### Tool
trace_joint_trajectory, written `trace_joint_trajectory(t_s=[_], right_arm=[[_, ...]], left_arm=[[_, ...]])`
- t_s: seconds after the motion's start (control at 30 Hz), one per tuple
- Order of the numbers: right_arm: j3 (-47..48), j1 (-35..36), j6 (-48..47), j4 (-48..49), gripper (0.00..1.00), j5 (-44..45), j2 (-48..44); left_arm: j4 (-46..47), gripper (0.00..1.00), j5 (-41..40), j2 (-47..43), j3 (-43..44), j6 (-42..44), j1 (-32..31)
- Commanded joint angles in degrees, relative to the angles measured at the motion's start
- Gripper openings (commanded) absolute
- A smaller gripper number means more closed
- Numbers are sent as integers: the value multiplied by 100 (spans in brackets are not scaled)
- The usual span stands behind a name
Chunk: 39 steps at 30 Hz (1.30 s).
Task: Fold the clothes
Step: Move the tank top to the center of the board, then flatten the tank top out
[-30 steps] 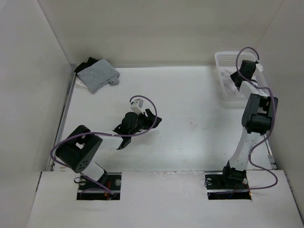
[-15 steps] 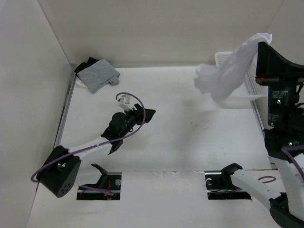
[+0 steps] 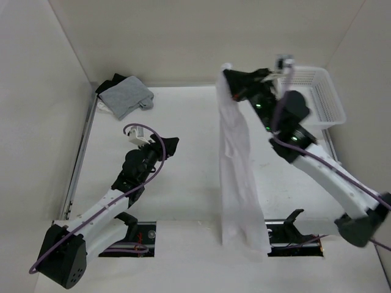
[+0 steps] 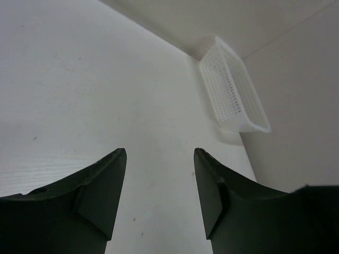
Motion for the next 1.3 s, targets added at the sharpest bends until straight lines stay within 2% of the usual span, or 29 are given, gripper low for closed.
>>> trace_joint_trajectory(t_s=[0.0, 0.1, 0.23, 0.27, 0.33, 0.37, 0.4, 0.43, 0.47, 0.53, 0.63, 0.73, 0.87, 0.93, 1.07, 1.2, 1.27], right_arm=[[206, -467, 651, 282, 1, -530, 1996], [1537, -809, 756, 2, 1, -442, 3661], [3193, -1214, 941, -667, 4, -275, 4817], [3578, -1319, 993, -798, 12, -249, 5001], [3697, -1425, 1003, -800, 33, -310, 4934], [3470, -1460, 907, -721, 47, -231, 4698], [3181, -1469, 810, -616, 55, -196, 4487], [2908, -1469, 774, -563, 58, -187, 4302], [2253, -1469, 748, -493, 59, -213, 3900], [1380, -1434, 739, -404, 46, -239, 3432], [-584, -1199, 1027, -325, 0, -100, 2467], [-1854, -908, 1265, 34, 0, 94, 1780], [-3139, -591, 1477, 308, 5, 226, 865], [-3632, -442, 1573, 308, 6, 270, 496], [-4493, -213, 1775, 255, 9, 498, -163], [-5319, -142, 2109, 89, 13, 675, -963], [-5592, -142, 2215, -52, 15, 683, -1323]], left_arm=[[-126, 53, 10, 199, -175, 49, 112], [-170, 52, 36, 374, -245, 119, 51], [-433, 52, -34, 542, -211, 321, -177], [-626, 52, -130, 551, -210, 417, -247], [-803, 52, -280, 551, -210, 462, -300], [-1143, 52, -498, 594, -193, 488, -431], [-1346, 52, -569, 621, -167, 506, -546], [-1461, 51, -596, 630, -149, 515, -608], [-1715, 49, -666, 630, -140, 541, -774], [-2084, 40, -772, 656, -96, 550, -1029], [-2953, 23, -790, 805, 0, 402, -1677], [-3306, 24, -685, 788, -17, 8, -2205], [-3563, 39, -631, 718, -8, -539, -2839], [-3519, 43, -728, 796, -8, -750, -3069], [-3572, 43, -1035, 1087, 246, -891, -3473], [-3922, 41, -1851, 1481, 658, -953, -4157], [-4151, 41, -2011, 1806, 887, -953, -4325]])
